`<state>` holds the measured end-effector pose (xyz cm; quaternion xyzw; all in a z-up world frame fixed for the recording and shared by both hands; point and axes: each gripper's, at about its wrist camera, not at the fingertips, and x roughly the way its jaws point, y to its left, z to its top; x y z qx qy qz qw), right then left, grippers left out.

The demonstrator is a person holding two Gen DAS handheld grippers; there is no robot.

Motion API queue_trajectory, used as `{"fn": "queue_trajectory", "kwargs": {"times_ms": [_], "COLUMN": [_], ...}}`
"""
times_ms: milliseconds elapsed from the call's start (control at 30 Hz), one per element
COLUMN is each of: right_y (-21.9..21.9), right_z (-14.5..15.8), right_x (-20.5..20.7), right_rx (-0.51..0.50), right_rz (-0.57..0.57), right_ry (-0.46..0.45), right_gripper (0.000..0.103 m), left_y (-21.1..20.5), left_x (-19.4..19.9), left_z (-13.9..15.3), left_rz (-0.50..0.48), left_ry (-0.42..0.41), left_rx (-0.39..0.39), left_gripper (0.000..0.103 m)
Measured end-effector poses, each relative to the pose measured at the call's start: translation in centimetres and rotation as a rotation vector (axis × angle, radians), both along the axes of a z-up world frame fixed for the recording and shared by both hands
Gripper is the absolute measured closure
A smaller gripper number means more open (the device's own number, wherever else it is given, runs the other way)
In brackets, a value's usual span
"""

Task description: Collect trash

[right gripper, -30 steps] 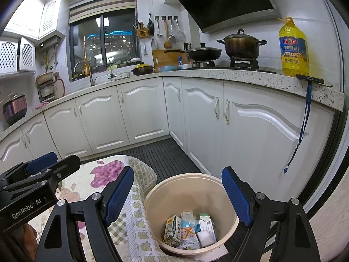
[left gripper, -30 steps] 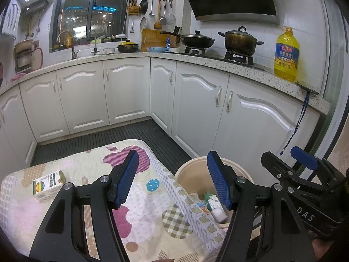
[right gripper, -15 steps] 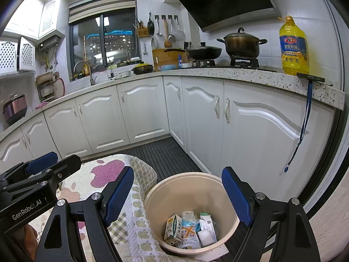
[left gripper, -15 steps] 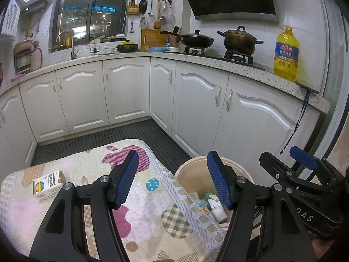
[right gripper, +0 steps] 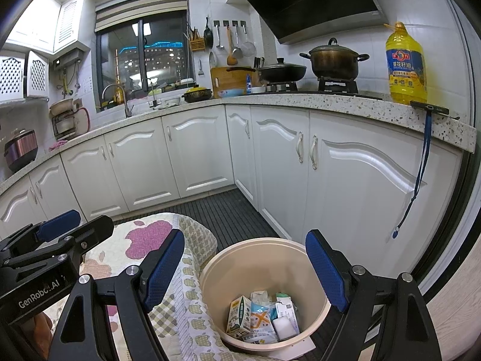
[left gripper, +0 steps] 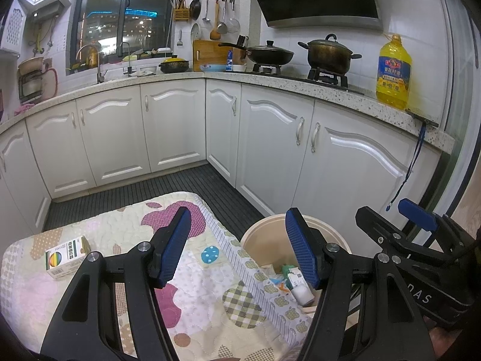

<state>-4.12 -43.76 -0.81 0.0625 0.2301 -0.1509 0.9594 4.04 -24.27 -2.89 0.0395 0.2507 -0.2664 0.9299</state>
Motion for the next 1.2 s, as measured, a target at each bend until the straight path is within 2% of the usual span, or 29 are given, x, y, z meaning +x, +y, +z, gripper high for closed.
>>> {"fn": "queue_trajectory", "kwargs": {"times_ms": [1200], "right_y": [0.22], "right_z": [-0.14], "right_x": [0.48], "right_rx": [0.000], "right_rz": [0.002], "right_ry": [0.019], "right_gripper": [0.022], "left_y": [0.33], "left_x": [0.36], "left_z": [-0.63], "left_rz": [-0.020], "left_ry": [0.004], "left_rx": [-0.011], "left_gripper": [0.039]}}
